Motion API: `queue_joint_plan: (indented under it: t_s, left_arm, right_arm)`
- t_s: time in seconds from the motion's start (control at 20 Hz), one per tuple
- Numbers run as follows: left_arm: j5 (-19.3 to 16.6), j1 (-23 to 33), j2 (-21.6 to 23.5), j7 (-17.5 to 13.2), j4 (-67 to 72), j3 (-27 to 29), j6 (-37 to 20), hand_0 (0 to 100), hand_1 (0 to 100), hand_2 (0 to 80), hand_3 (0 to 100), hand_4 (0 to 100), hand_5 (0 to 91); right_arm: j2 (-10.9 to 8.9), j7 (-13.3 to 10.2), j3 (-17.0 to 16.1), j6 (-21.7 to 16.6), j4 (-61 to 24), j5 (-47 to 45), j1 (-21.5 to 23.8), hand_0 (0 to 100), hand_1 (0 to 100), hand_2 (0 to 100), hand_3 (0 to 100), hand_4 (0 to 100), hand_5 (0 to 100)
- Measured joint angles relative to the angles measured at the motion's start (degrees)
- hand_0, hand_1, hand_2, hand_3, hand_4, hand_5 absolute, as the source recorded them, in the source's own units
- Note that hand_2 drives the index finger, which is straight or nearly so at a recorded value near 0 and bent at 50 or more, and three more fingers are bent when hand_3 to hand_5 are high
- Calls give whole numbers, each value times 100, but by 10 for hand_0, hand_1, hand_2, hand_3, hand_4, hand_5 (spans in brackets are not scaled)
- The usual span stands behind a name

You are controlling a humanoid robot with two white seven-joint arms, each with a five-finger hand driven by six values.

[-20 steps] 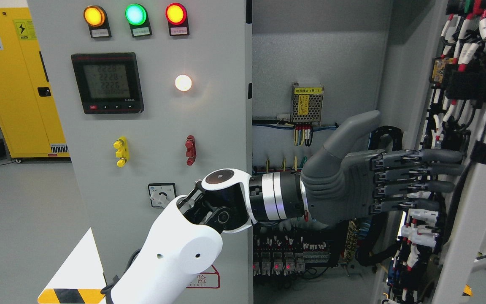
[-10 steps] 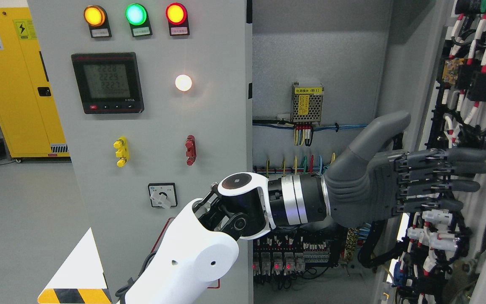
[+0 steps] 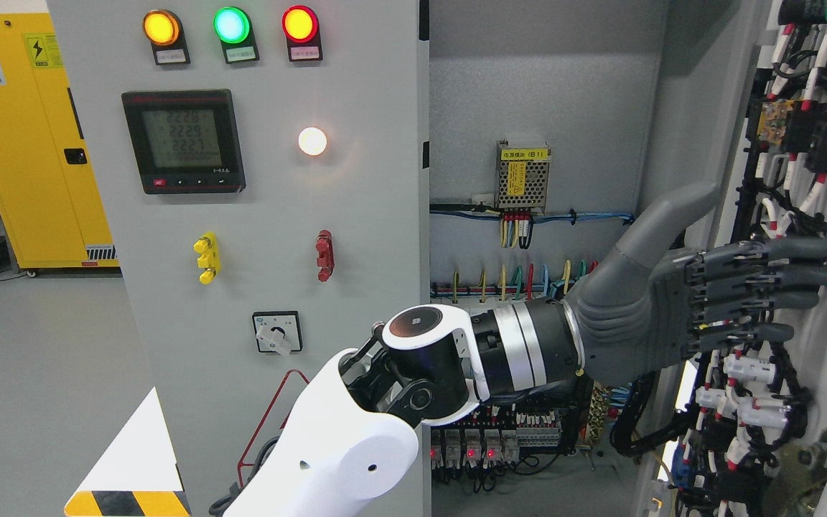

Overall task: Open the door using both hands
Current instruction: 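Push the partly open door with red buttons farther open with the left hand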

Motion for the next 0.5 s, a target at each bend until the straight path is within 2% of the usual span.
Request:
queue_joint_plan:
  t_s: [0.5]
  left_arm:
    - [4,20,-197,71,-208,-85,41,0,0,0,0,0,0]
  right_arm:
    - [0,0,0,0,-2,0,2,201,120,0,0,0,0]
